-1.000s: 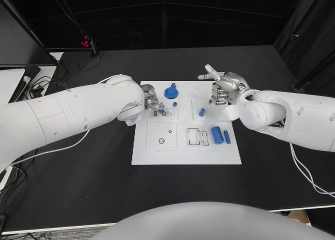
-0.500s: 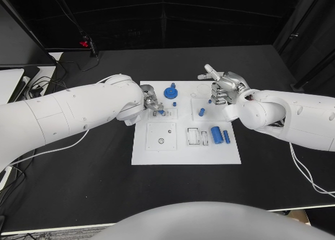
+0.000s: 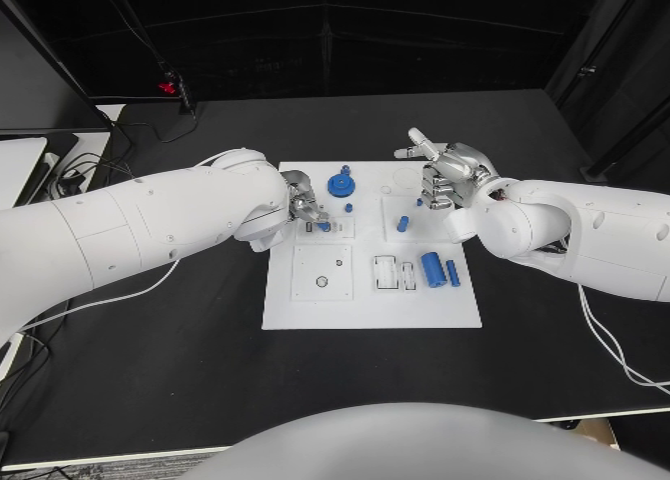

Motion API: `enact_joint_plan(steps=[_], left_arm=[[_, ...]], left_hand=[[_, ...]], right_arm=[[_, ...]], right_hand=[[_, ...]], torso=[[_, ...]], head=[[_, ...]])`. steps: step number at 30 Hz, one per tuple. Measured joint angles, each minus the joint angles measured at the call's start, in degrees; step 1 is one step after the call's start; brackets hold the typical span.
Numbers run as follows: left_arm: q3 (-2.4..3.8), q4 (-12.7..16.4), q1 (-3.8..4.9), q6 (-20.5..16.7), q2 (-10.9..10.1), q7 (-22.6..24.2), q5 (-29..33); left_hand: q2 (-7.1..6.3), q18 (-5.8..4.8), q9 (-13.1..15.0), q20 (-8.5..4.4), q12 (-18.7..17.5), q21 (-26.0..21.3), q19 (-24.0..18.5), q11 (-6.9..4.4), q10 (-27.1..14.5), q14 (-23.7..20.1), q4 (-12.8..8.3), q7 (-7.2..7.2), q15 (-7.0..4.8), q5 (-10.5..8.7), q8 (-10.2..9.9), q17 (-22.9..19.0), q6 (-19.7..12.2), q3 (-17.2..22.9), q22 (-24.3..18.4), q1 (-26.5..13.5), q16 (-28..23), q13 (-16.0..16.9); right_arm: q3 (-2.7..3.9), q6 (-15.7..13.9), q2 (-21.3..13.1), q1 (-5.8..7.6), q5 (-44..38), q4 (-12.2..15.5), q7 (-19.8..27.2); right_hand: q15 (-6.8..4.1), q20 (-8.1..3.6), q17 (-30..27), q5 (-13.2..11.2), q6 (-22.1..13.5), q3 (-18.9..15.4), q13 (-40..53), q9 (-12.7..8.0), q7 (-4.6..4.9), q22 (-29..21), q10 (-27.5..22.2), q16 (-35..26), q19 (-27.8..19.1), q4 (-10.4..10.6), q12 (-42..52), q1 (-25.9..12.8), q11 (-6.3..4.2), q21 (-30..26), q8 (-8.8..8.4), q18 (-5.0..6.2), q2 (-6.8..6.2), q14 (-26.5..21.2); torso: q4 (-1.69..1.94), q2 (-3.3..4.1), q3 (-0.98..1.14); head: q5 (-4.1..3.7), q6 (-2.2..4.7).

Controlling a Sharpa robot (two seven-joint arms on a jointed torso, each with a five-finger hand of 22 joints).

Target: Assemble the parts on the task board

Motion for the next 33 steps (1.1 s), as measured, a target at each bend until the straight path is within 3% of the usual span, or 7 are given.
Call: enact_joint_plan(steps=[33], left_arm=[[0.04, -0.94, -0.08, -0.30, 0.68, 0.11, -0.02]], left_hand=[[0.46, 0.00, -0.08, 0.00, 0.00, 0.00, 0.00, 0.00, 0.00, 0.00, 0.84, -0.08, 0.00, 0.23, -0.02, 0.00, -0.34, 1.04, 0.00, 0.46, 0.00, 0.00]], right_arm=[[0.00, 0.00, 0.00, 0.00, 0.00, 0.00, 0.01]], right_hand=[[0.00, 0.00, 0.00, 0.00, 0.00, 0.00, 0.00, 0.00, 0.00, 0.00, 0.00, 0.00, 0.00, 0.00, 0.00, 0.00, 0.00, 0.00, 0.00, 0.00, 0.00, 0.00]], torso=[[0.00, 0.01, 0.00]], head=[[0.02, -0.14]])
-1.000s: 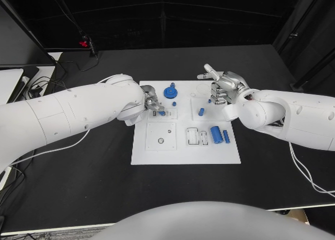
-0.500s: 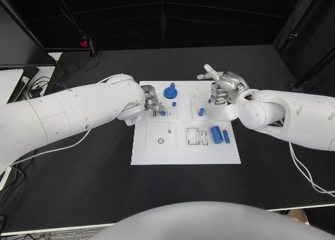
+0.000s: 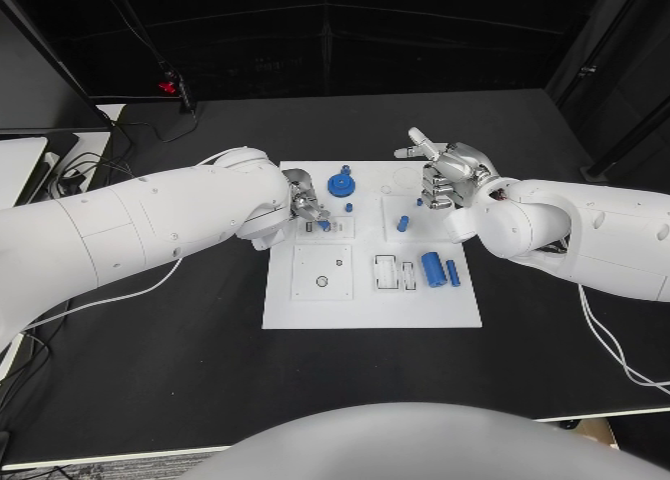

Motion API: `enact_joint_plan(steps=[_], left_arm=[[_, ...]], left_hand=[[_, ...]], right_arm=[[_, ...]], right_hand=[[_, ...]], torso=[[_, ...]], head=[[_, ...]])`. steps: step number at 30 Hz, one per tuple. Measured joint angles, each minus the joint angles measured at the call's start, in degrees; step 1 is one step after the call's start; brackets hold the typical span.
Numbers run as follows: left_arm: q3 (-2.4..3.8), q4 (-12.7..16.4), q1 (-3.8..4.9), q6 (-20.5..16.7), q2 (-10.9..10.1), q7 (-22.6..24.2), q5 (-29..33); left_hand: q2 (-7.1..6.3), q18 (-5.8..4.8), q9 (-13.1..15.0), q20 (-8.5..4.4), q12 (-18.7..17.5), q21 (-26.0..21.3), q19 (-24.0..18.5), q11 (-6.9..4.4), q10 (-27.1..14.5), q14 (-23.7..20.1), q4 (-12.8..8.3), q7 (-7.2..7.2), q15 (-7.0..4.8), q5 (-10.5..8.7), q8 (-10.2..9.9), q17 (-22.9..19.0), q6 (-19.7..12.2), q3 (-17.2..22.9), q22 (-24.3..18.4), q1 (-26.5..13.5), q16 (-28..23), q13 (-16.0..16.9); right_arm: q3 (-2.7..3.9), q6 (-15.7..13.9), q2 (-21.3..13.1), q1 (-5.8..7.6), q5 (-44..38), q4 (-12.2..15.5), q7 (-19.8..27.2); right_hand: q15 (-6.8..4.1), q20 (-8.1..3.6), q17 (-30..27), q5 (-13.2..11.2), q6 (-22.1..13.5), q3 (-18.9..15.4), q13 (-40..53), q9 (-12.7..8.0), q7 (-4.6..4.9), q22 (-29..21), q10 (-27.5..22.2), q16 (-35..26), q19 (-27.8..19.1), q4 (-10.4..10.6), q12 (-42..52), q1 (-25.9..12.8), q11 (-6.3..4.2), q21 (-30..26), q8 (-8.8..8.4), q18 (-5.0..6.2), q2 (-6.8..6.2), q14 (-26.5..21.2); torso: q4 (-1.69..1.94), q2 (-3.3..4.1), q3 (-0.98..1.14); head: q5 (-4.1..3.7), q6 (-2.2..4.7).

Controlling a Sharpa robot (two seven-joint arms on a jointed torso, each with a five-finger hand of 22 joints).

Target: Assemble the parts on the task board

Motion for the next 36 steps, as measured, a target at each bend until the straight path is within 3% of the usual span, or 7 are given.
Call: enact_joint_plan(steps=[11, 22, 36], left_arm=[[0.07, -0.18, -0.02, 0.31, 0.23, -0.13, -0.03], [0.06, -0.23, -0.08, 0.94, 0.21, -0.23, -0.09], [0.09, -0.21, -0.05, 1.28, 0.11, -0.23, -0.11]], left_hand=[[-0.05, 0.01, -0.08, 0.00, 0.00, 0.00, 0.00, 0.00, 0.00, 0.00, 0.40, 0.15, 0.00, -0.02, 0.10, 0.00, -0.14, 0.40, 0.00, -0.05, 0.00, 0.00], [-1.09, 0.00, -0.37, 0.00, 0.00, 0.00, 0.00, 0.20, -0.20, -0.20, 0.29, 0.15, 0.20, 0.78, 0.45, 0.00, -0.13, -0.82, 0.00, -4.24, 0.00, 0.00], [-1.23, 0.00, -0.51, 0.00, 0.00, 0.00, 0.00, 0.20, -0.20, -0.20, 0.03, -0.17, 0.20, 1.17, 0.48, 0.00, -0.44, -1.16, 0.00, -4.38, 0.00, 0.00]], right_arm=[[0.00, 0.00, -0.01, 0.00, 0.00, 0.01, 0.01], [0.00, 0.02, 0.00, 0.00, 0.00, 0.00, 0.02], [0.00, 0.06, -0.02, 0.00, 0.00, -0.03, 0.03]], right_hand=[[0.00, 0.00, 0.00, 0.00, 0.00, 0.00, 0.00, 0.00, 0.00, 0.00, 0.00, 0.00, 0.00, 0.00, 0.00, 0.00, 0.00, 0.00, 0.00, 0.00, 0.00, 0.00], [0.00, 0.00, 0.00, 0.00, 0.00, 0.00, 0.00, 0.00, 0.00, 0.00, 0.00, 0.00, 0.00, 0.00, 0.00, 0.00, 0.00, 0.00, 0.00, 0.00, 0.00, 0.00], [0.00, 0.00, 0.00, 0.00, 0.00, 0.00, 0.00, 0.00, 0.00, 0.00, 0.00, 0.00, 0.00, 0.00, 0.00, 0.00, 0.00, 0.00, 0.00, 0.00, 0.00, 0.00]], torso=[[0.00, -0.02, 0.01], [0.00, -0.02, 0.01], [0.01, -0.01, 0.00]], head=[[-0.04, 0.04], [-0.13, -0.01], [-0.14, -0.09]])
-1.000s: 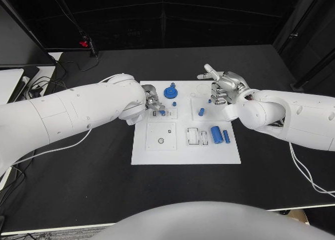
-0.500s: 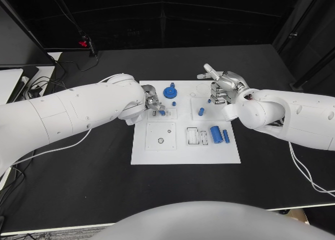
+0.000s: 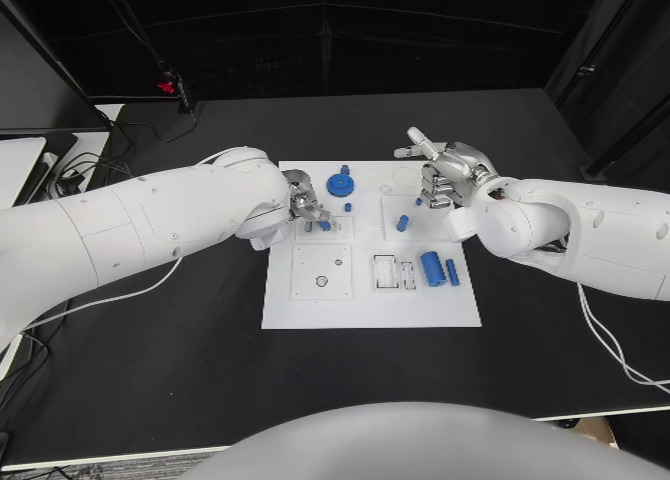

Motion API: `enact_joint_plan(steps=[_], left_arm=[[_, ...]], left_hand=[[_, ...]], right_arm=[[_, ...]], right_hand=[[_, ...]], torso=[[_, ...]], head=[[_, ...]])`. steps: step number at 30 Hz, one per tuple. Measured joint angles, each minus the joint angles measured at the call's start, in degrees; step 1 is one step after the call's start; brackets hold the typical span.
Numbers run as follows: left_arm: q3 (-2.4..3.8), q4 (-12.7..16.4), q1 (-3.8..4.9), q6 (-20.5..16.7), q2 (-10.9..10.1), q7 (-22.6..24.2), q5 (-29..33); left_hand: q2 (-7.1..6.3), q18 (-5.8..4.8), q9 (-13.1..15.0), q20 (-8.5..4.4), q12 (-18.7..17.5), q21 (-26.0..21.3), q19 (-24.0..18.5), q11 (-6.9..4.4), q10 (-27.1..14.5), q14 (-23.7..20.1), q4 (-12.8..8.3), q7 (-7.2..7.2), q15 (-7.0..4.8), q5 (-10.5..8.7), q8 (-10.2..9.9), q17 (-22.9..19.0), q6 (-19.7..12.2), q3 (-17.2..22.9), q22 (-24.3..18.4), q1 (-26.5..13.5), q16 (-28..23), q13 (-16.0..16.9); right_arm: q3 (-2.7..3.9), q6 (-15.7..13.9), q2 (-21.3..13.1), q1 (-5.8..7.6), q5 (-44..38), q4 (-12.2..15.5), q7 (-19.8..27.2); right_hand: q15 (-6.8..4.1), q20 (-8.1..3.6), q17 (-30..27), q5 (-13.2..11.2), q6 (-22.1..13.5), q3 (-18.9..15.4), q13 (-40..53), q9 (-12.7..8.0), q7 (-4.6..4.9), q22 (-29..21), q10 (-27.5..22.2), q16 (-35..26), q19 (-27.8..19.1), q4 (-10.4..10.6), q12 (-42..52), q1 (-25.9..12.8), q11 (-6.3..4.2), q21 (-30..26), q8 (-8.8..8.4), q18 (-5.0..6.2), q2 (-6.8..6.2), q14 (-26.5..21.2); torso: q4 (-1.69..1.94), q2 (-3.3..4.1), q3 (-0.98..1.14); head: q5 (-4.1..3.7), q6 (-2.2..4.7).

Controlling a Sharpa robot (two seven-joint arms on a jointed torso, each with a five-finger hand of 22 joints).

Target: Assemble the parts on the task board

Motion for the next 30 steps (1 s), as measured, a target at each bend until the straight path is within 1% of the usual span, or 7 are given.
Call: enact_joint_plan(steps=[13, 20, 25, 27, 30], left_arm=[[0.00, 0.02, -0.02, -0.09, -0.01, 0.00, 0.00], [0.00, 0.00, -0.07, -0.29, -0.01, 0.00, 0.01], [0.02, 0.04, -0.09, -0.32, -0.02, 0.02, 0.04], [0.03, 0.05, -0.09, -0.32, -0.04, 0.04, 0.04], [0.02, 0.04, -0.12, -0.28, -0.10, 0.04, 0.04]], left_hand=[[0.00, 0.00, -0.01, 0.00, 0.00, 0.00, 0.00, 0.00, 0.00, 0.00, 0.00, 0.00, 0.00, 0.00, 0.06, 0.00, 0.00, 0.00, 0.00, 0.00, 0.00, 0.00], [0.00, 0.00, -0.07, 0.00, 0.00, 0.00, 0.00, 0.00, 0.00, 0.00, 0.00, 0.01, 0.00, 0.24, 0.18, 0.00, 0.01, 0.00, 0.00, 0.00, 0.00, 0.00], [0.00, 0.00, -0.09, 0.00, 0.00, 0.00, 0.00, 0.00, 0.00, 0.00, 0.01, 0.01, 0.00, 0.24, -0.07, 0.00, 0.01, -0.01, 0.00, 0.00, 0.00, 0.00], [0.08, 0.00, -0.13, 0.00, 0.00, 0.00, 0.00, 0.00, 0.00, 0.00, 0.20, 0.01, 0.00, 0.71, -0.11, 0.00, 0.01, -0.78, 0.00, -0.47, 0.00, 0.00], [-0.35, 0.00, -0.53, 0.24, 0.00, 0.00, -0.18, 0.00, 0.00, 0.20, 0.28, 0.31, 0.20, 2.49, -0.11, 0.00, -0.28, -2.57, 0.00, -2.80, 0.00, 0.00]], right_arm=[[0.00, 0.03, 0.00, 0.00, 0.00, -0.01, 0.00], [0.00, 0.04, -0.02, 0.00, 0.00, -0.01, 0.00], [0.00, 0.04, -0.04, 0.00, 0.00, -0.01, 0.00], [0.00, 0.04, -0.04, 0.00, 0.00, -0.01, 0.00], [0.00, 0.04, -0.04, 0.00, 0.00, -0.01, 0.00]], right_hand=[[0.00, 0.00, 0.00, 0.00, 0.00, 0.00, 0.00, 0.00, 0.00, 0.00, 0.00, 0.00, 0.00, 0.00, 0.00, 0.00, 0.00, 0.00, 0.00, 0.00, 0.00, 0.00], [0.00, 0.00, 0.00, 0.00, 0.00, 0.00, 0.00, 0.00, 0.00, 0.00, 0.00, 0.00, 0.00, 0.00, 0.00, 0.00, 0.00, 0.00, 0.00, 0.00, 0.00, 0.00], [0.00, 0.00, 0.00, 0.00, 0.00, 0.00, 0.00, 0.00, 0.00, 0.00, 0.00, 0.00, 0.00, 0.00, 0.00, 0.00, 0.00, 0.00, 0.00, 0.00, 0.00, 0.00], [0.00, 0.00, 0.00, 0.00, 0.00, 0.15, 0.00, 0.00, 0.00, 0.00, 0.00, 0.00, 0.00, -0.15, 0.00, 0.00, 0.00, 0.00, 0.21, 0.00, 0.00, 0.00], [0.00, 0.00, 0.00, 0.00, 0.00, 0.15, 0.00, 0.00, 0.00, 0.00, 0.00, 0.00, 0.00, -0.15, 0.00, 0.00, 0.00, 0.00, 0.21, 0.00, 0.00, 0.00]], torso=[[0.00, 0.00, 0.00], [0.00, 0.00, 0.00], [0.04, 0.00, 0.03], [0.04, 0.00, 0.03], [0.04, 0.00, 0.03]], head=[[0.02, 0.05], [0.00, -0.13], [0.13, -0.27], [0.14, -0.27], [0.14, -0.27]])
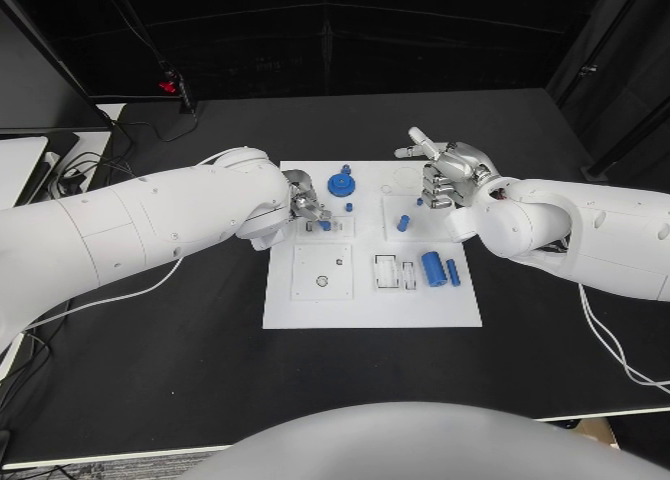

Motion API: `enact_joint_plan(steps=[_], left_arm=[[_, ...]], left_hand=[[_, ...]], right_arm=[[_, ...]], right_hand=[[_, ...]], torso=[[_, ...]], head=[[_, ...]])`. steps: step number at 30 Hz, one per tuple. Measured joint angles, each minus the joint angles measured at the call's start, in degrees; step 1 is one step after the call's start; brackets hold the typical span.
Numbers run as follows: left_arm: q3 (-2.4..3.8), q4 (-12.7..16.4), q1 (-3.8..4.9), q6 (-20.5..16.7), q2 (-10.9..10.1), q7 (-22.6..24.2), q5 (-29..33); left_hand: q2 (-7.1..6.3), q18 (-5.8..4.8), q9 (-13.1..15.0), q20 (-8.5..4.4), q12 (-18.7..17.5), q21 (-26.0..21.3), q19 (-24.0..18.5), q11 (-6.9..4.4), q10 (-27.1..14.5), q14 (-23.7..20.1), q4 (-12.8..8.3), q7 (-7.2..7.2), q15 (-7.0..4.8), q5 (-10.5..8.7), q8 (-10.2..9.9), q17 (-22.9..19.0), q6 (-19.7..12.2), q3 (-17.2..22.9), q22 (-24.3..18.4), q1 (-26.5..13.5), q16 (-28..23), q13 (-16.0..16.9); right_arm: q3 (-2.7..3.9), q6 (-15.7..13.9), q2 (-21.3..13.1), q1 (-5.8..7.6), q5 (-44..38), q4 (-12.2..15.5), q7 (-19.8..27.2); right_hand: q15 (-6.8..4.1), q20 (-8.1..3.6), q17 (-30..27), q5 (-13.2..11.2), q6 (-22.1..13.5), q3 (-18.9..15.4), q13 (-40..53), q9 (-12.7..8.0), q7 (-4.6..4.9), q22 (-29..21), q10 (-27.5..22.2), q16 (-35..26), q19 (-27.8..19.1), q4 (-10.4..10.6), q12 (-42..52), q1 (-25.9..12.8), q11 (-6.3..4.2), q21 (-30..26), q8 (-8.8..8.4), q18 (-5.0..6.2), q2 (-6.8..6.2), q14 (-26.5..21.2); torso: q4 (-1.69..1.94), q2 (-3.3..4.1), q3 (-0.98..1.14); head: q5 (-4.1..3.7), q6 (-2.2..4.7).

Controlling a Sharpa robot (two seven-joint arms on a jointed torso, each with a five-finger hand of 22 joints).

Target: Assemble the parts on the task board

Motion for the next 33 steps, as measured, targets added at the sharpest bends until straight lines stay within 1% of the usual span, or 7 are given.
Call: enact_joint_plan(steps=[2, 9, 11, 18, 24, 29, 33], left_arm=[[-0.01, -0.02, 0.00, 0.04, -0.02, 0.00, 0.00], [0.03, 0.04, 0.01, 0.23, -0.15, 0.05, 0.10], [0.03, 0.12, 0.01, 0.26, -0.25, 0.12, 0.15], [0.03, 0.46, 0.00, 0.27, -0.59, 0.31, 0.48], [0.01, 0.72, -0.04, 0.08, -0.83, 0.46, 0.75], [-0.02, 0.89, -0.13, -0.22, -1.00, 0.53, 0.87], [-0.05, 1.12, -0.19, -0.50, -1.18, 0.59, 0.96]], left_hand=[[-0.17, 0.00, -0.12, 0.18, 0.00, 0.00, 0.18, 0.00, 0.00, -0.16, 0.03, 0.00, 0.16, 0.83, -0.15, 0.00, 0.00, -1.42, 0.00, -1.82, 0.00, 0.00], [-0.86, 0.00, -0.12, 0.18, 0.00, 0.00, 0.18, 0.21, 0.20, 0.01, 0.09, -0.01, 0.42, 2.67, -0.73, 0.00, 0.01, -5.94, 0.00, -7.66, 0.00, 0.00], [-0.98, 0.00, -0.12, 0.18, 0.00, 0.00, 0.18, 0.21, 0.20, 0.02, 0.10, -0.01, 0.42, 2.76, -0.73, 0.00, 0.00, -6.84, 0.00, -8.79, 0.00, 0.00], [-1.07, 0.00, -0.78, 0.39, 0.00, 0.00, -0.03, 0.21, 0.20, 0.02, 0.10, -0.01, 0.42, 2.99, -0.73, 0.00, 0.01, -7.29, 0.00, -9.51, 0.00, 0.00], [-0.47, 0.00, -0.82, 0.39, 0.00, 0.00, -0.03, 0.21, 0.20, 0.02, 0.05, -0.01, 0.42, 3.28, -0.73, 0.00, 0.01, -7.58, 0.00, -10.11, 0.00, 0.00], [-0.46, 0.00, -1.35, 0.38, 0.00, 0.00, -0.03, 0.21, 0.20, 0.02, 0.07, -0.32, 0.42, 3.28, 0.28, 0.00, 0.31, -7.59, 0.00, -10.09, 0.00, 0.00], [-0.24, 0.00, -0.84, 0.38, 0.00, 0.00, -0.03, 0.21, 0.20, 0.02, 0.07, -0.52, 0.42, 3.28, 0.32, 0.00, 0.51, -7.59, 0.00, -9.86, 0.00, 0.00]], right_arm=[[0.00, 0.00, 0.00, 0.00, 0.00, 0.00, 0.00], [0.00, 0.00, 0.00, 0.00, 0.00, -0.05, 0.00], [0.00, 0.00, 0.00, 0.00, 0.00, -0.07, 0.00], [0.00, 0.02, 0.02, 0.00, 0.00, -0.14, 0.00], [0.00, 0.06, 0.04, 0.00, 0.00, -0.22, 0.00], [0.00, 0.09, 0.05, -0.02, 0.00, -0.27, 0.00], [0.00, 0.11, 0.06, -0.03, 0.00, -0.31, 0.00]], right_hand=[[0.00, 0.00, 0.00, 0.00, 0.00, 0.00, 0.00, 0.00, 0.00, 0.00, 0.00, 0.00, 0.00, 0.00, 0.00, 0.00, 0.00, 0.00, 0.00, 0.00, 0.00, 0.00], [0.00, 0.00, 0.00, 0.00, 0.00, 0.00, 0.00, 0.00, 0.00, 0.00, 0.00, 0.00, 0.00, 0.00, 0.00, 0.00, 0.00, 0.00, 0.00, -0.01, 0.00, 0.00], [0.00, 0.00, 0.00, 0.00, 0.00, 0.00, 0.00, 0.00, 0.00, 0.00, 0.00, 0.00, 0.00, 0.00, 0.00, 0.00, 0.00, 0.00, 0.00, 0.00, 0.00, 0.00], [0.00, 0.00, 0.00, 0.00, 0.00, 0.00, 0.00, 0.00, 0.00, 0.00, 0.00, 0.00, 0.00, 0.00, 0.00, 0.00, 0.00, 0.00, -0.01, 0.00, 0.00, 0.00], [0.00, 0.00, 0.00, 0.00, 0.00, 0.00, 0.00, 0.00, 0.00, 0.00, 0.00, 0.00, 0.00, 0.00, 0.00, 0.00, 0.00, 0.00, -0.01, 0.00, 0.00, 0.00], [0.00, 0.00, 0.00, 0.00, 0.00, 0.00, 0.00, 0.00, 0.00, 0.00, 0.00, 0.00, 0.00, 0.00, 0.00, 0.00, 0.00, 0.00, -0.02, 0.00, 0.00, 0.00], [0.00, 0.00, 0.00, 0.00, 0.00, 0.00, 0.00, 0.00, 0.00, 0.00, 0.00, 0.00, 0.00, 0.00, 0.00, 0.00, 0.00, 0.00, -0.02, 0.00, 0.00, 0.00]], torso=[[0.00, 0.00, -0.02], [-0.02, 0.00, -0.03], [-0.02, -0.01, -0.03], [-0.02, -0.01, -0.03], [-0.02, -0.01, -0.06], [-0.02, -0.01, -0.06], [-0.02, -0.01, -0.05]], head=[[0.00, 0.01], [-0.08, -0.09], [-0.08, -0.10], [-0.09, 0.02], [-0.14, 0.12], [-0.14, 0.12], [-0.12, 0.05]])
